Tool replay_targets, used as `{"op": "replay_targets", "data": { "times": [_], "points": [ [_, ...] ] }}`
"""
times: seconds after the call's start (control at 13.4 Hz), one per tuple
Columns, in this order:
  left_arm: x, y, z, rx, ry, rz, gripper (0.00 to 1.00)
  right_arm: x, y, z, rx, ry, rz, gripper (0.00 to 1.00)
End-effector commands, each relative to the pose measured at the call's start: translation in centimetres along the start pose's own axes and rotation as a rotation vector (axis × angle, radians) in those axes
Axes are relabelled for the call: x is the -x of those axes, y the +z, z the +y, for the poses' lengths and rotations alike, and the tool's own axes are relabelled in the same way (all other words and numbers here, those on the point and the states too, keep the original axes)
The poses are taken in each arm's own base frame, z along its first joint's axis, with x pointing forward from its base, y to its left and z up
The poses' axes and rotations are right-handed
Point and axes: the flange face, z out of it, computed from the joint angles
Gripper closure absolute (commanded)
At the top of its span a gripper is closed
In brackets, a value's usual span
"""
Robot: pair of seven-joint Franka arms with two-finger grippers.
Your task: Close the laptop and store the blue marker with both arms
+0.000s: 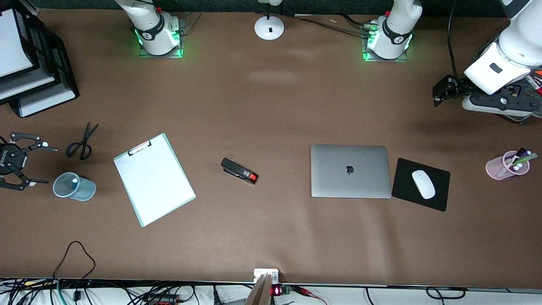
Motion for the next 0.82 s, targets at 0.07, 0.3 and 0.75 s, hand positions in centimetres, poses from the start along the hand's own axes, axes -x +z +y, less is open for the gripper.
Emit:
{"op": "replay_targets", "data": {
  "times": [0.07,0.3,0.75],
  "points": [
    [-0.3,-0.5,0.3,0.012,0.016,0.01,0.0,-6.8,1.2,0.0,0.005,0.071,-0.125,0.0],
    [-0.3,-0.3,0.3,0.012,0.016,0.006,0.0,-10.2,2.6,-0.9,0.004,0.192,-0.195,0.0],
    [-0.3,-0.4,0.4,0.012,0.018,0.007,0.0,-15.6,6.1,-4.9,0.111,0.584,-0.388,0.0]
  ]
}}
